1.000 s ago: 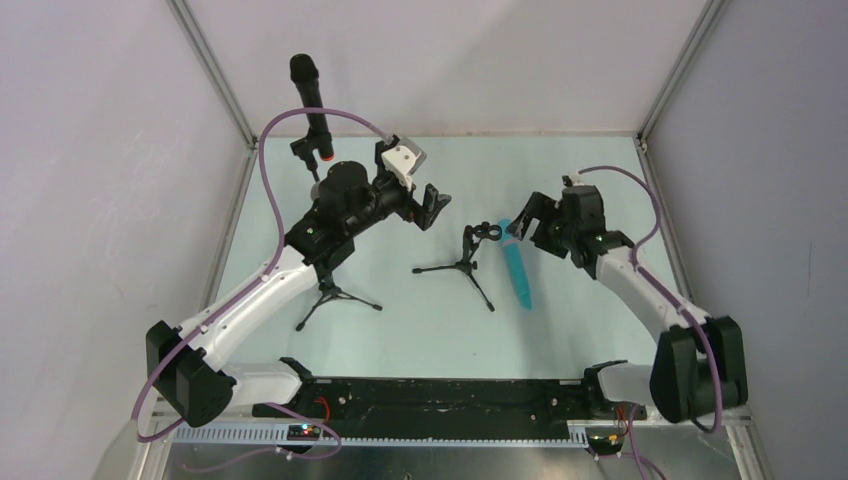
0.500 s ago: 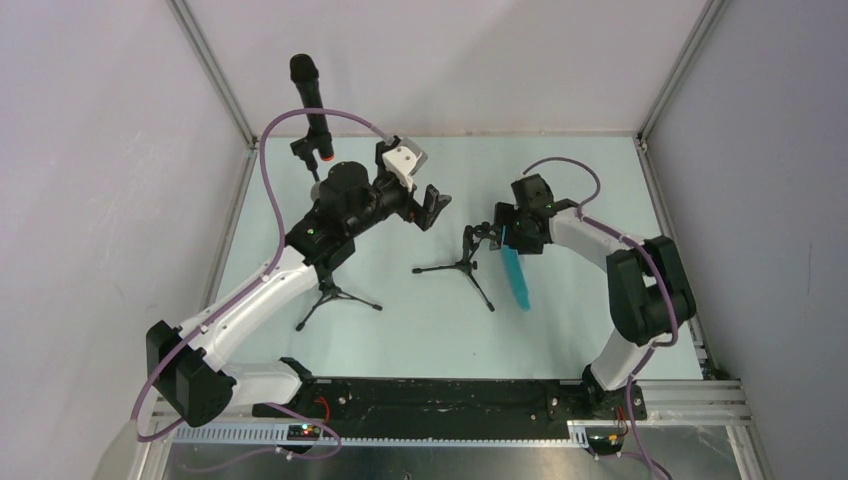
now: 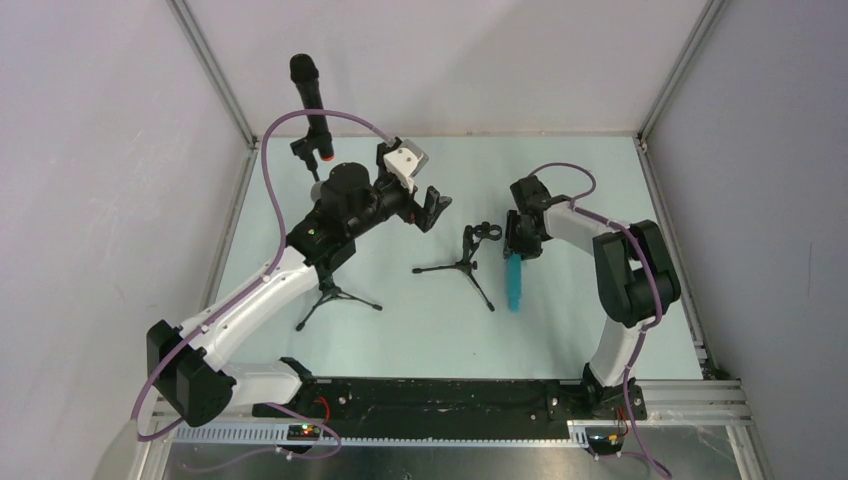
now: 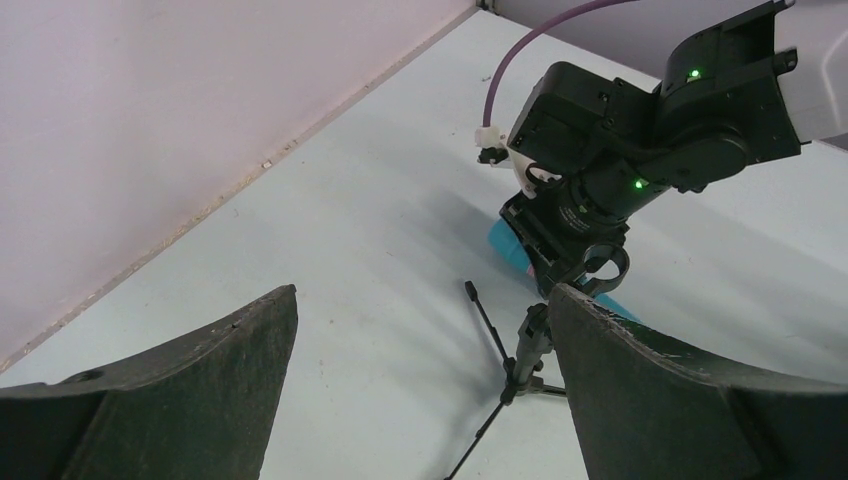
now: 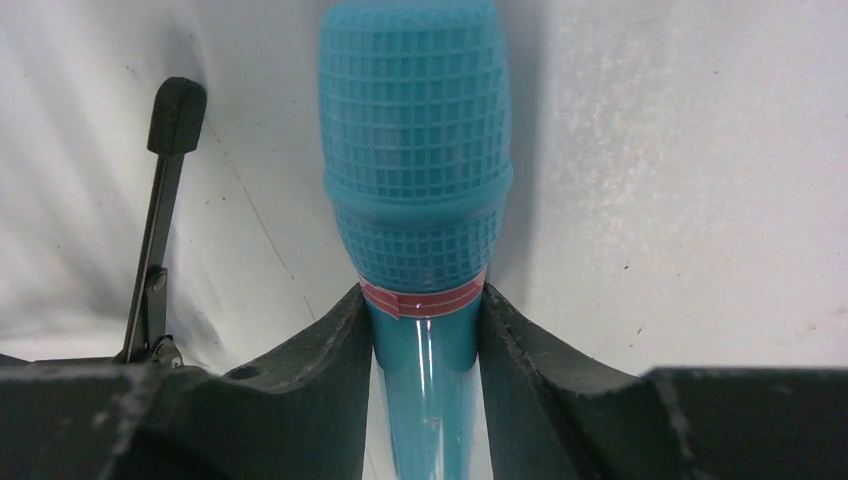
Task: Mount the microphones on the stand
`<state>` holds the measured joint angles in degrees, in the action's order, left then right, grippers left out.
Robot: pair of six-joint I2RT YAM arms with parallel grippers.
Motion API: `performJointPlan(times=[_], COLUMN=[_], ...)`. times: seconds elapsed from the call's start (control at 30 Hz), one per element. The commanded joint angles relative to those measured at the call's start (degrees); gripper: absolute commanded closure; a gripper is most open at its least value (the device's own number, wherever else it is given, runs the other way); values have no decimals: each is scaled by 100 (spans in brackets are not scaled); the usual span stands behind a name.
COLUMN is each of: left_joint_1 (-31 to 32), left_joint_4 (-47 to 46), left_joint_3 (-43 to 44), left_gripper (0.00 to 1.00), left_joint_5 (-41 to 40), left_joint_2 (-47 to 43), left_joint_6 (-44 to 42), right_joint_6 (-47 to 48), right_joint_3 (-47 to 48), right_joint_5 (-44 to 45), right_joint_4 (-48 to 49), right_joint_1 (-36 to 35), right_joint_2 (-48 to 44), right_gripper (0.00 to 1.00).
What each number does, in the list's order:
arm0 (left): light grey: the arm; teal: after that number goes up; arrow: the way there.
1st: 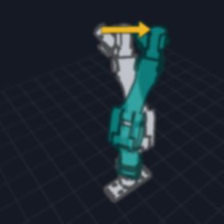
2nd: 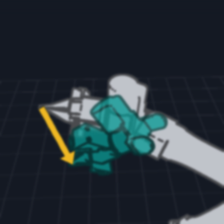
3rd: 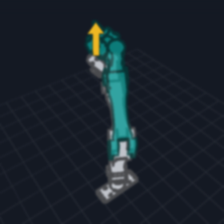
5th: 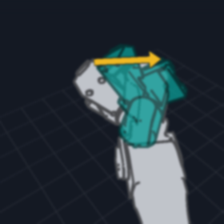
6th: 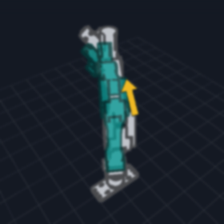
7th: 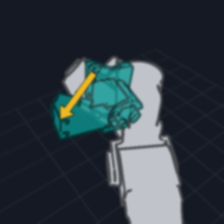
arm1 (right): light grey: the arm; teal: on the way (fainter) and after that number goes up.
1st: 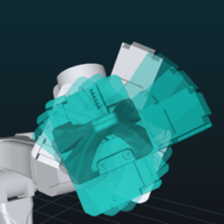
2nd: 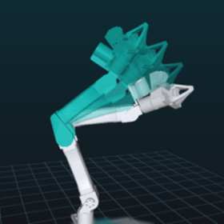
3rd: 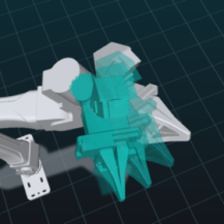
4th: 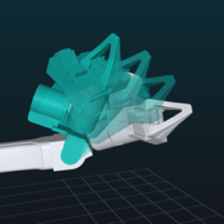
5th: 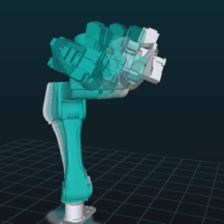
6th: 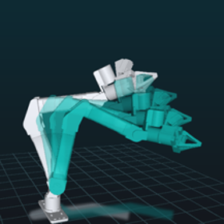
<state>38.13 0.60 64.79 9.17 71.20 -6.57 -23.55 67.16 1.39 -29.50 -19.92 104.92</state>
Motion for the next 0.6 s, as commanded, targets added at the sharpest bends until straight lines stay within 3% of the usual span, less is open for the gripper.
performJointPlan(times=[0.0,0.2,0.3,0.47,0.57], left_joint_1=[51,70,67,76,76], left_joint_4=[-148,-148,-148,-152,-153], left_joint_3=[-11,-11,-11,-13,-19], left_gripper=[2,2,2,2,2], left_joint_5=[-13,-16,-20,-12,-13], left_joint_2=[-157,-175,-176,-185,-181], left_joint_6=[-151,-153,-153,-164,-175], right_joint_6=[-158,-207,-47,170,210], right_joint_3=[165,47,38,41,39], right_joint_5=[-68,-10,204,767,865], right_joint_4=[-254,-377,-454,-629,-661], right_joint_1=[147,239,204,32,-56], right_joint_2=[36,-143,-192,-233,-211], right_gripper=[61,63,53,27,26])
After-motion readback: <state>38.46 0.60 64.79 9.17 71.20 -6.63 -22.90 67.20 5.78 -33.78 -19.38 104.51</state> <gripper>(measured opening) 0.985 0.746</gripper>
